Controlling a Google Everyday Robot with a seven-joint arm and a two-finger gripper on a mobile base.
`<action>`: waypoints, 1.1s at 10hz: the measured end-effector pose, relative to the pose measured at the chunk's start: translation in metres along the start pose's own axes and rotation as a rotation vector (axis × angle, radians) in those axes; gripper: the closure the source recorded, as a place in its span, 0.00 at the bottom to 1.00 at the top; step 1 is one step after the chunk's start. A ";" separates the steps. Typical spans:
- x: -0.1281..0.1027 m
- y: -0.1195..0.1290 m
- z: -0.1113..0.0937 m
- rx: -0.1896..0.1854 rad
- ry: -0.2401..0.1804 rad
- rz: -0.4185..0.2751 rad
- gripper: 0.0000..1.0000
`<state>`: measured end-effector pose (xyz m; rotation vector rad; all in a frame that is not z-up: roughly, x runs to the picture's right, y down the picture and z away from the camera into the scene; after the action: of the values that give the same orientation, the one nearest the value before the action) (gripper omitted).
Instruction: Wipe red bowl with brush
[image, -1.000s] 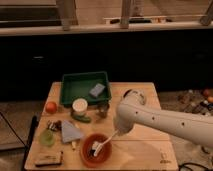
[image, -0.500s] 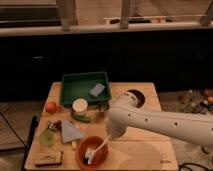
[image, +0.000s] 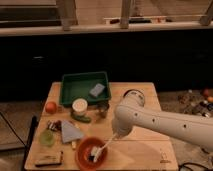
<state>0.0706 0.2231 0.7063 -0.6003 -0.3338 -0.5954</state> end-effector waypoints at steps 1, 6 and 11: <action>0.007 -0.003 0.001 0.002 0.009 0.020 0.97; 0.000 -0.025 0.015 0.001 0.008 0.017 0.97; -0.065 -0.022 0.018 -0.014 -0.048 -0.145 0.97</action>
<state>0.0044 0.2474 0.7004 -0.6077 -0.4211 -0.7238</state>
